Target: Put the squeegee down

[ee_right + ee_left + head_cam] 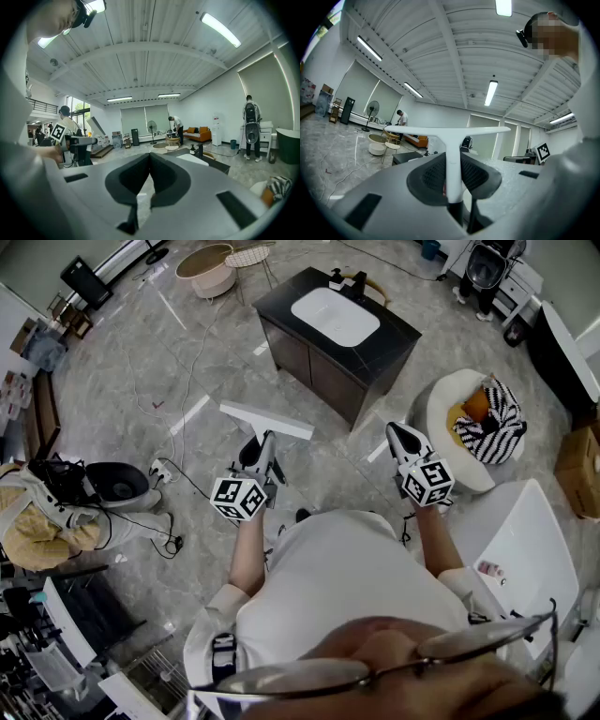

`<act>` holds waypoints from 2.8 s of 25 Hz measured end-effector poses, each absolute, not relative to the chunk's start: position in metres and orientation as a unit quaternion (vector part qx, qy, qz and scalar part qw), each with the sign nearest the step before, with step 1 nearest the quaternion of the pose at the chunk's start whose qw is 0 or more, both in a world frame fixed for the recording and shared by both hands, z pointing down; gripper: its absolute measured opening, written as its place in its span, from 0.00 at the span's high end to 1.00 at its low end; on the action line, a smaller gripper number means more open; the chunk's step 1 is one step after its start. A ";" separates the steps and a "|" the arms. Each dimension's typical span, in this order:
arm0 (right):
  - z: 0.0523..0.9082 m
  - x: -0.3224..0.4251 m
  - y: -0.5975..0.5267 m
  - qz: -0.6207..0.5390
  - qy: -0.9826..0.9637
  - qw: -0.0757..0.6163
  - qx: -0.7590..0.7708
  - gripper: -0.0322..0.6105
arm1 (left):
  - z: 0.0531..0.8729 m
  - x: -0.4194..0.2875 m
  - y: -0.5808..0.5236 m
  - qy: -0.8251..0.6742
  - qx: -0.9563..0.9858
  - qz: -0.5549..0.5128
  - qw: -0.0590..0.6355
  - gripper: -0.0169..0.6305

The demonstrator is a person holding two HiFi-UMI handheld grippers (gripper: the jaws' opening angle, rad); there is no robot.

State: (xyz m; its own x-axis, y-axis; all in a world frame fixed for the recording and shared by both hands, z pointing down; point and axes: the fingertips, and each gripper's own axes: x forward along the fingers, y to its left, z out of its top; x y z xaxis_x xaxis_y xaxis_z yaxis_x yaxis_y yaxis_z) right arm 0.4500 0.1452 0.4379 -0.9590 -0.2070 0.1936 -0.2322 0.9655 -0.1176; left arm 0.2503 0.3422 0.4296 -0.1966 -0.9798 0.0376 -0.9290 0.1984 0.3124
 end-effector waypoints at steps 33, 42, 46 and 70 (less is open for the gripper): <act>0.449 0.386 0.201 0.071 -0.985 0.102 0.117 0.94 | 0.432 0.196 0.383 -0.744 0.649 -0.106 0.116 0.86; 0.453 0.378 0.206 0.079 -0.982 0.104 0.134 0.94 | 0.442 0.182 0.395 -0.734 0.658 -0.104 0.130 0.86; 0.458 0.371 0.209 0.079 -0.983 0.113 0.124 0.94 | 0.445 0.176 0.394 -0.737 0.654 -0.109 0.134 0.86; 0.477 0.250 0.093 0.107 -0.985 0.125 0.053 0.94 | 0.448 0.091 0.292 -0.775 0.607 -0.101 0.144 0.86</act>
State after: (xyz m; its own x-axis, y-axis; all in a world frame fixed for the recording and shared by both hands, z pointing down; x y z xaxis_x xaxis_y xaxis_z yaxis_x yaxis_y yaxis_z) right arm 0.2502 0.0934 0.4767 -0.9633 -0.0775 0.2571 -0.1308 0.9716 -0.1974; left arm 0.0907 0.2920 0.4485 -0.2206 -0.9702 0.1005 -0.9124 0.2417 0.3305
